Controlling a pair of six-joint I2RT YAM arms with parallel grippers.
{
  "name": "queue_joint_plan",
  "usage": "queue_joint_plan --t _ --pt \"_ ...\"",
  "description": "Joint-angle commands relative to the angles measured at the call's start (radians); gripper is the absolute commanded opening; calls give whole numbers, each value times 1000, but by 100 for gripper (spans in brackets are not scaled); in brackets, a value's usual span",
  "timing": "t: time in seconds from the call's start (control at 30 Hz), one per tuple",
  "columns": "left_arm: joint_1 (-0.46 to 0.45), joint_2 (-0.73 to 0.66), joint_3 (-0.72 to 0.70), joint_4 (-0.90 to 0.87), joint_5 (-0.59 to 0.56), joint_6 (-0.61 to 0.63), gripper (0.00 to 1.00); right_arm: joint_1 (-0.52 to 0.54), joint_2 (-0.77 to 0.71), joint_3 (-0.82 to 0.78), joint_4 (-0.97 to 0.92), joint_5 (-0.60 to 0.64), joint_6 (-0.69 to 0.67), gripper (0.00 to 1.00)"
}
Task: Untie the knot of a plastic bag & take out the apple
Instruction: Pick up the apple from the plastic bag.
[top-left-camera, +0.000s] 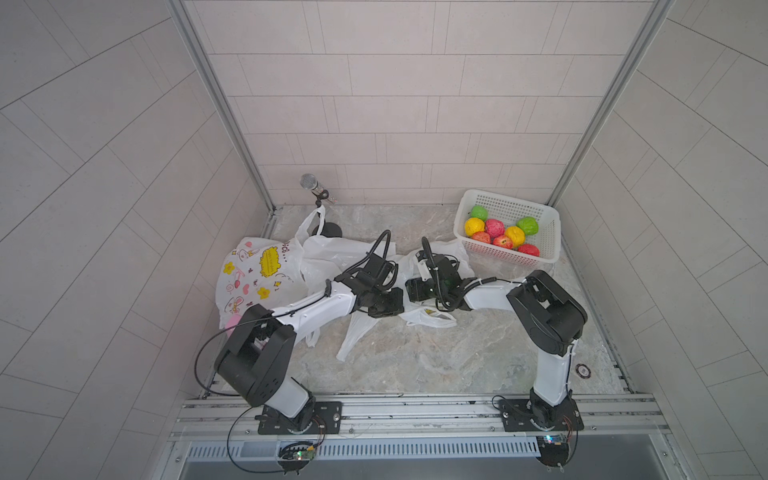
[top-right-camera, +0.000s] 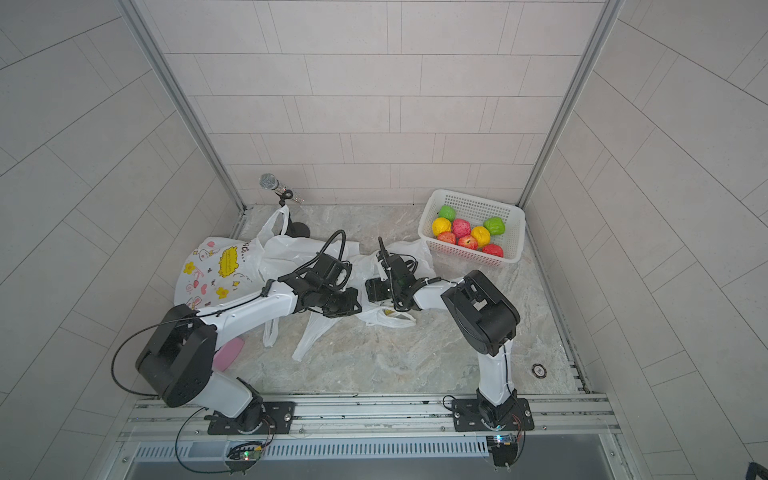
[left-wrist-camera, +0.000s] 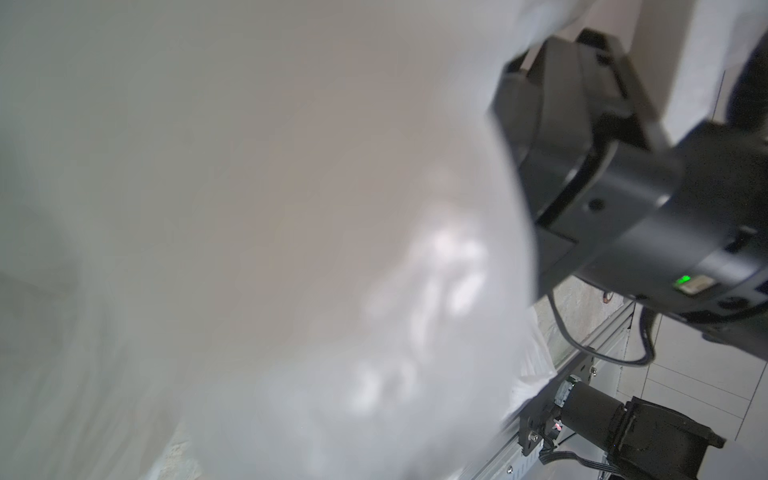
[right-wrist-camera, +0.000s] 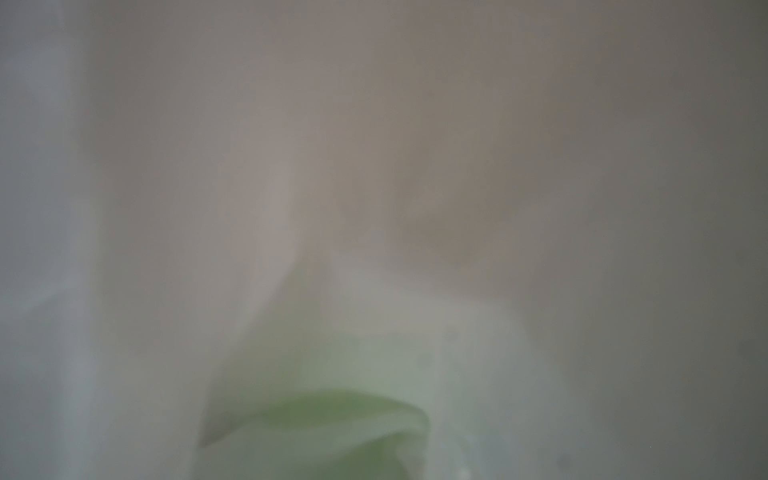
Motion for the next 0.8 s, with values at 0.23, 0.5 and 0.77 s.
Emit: queue_joint_plan --t 0.23,0.5,0.77 --pt "54 -38 9 -70 15 59 0 -1 -227 -144 -32 70 -44 28" --pt "63 -33 37 -67 6 40 0 4 -426 -215 -186 -102 -112 21" --pt "63 -13 89 -34 -37 -19 0 8 -580 -257 -380 -342 -154 21"
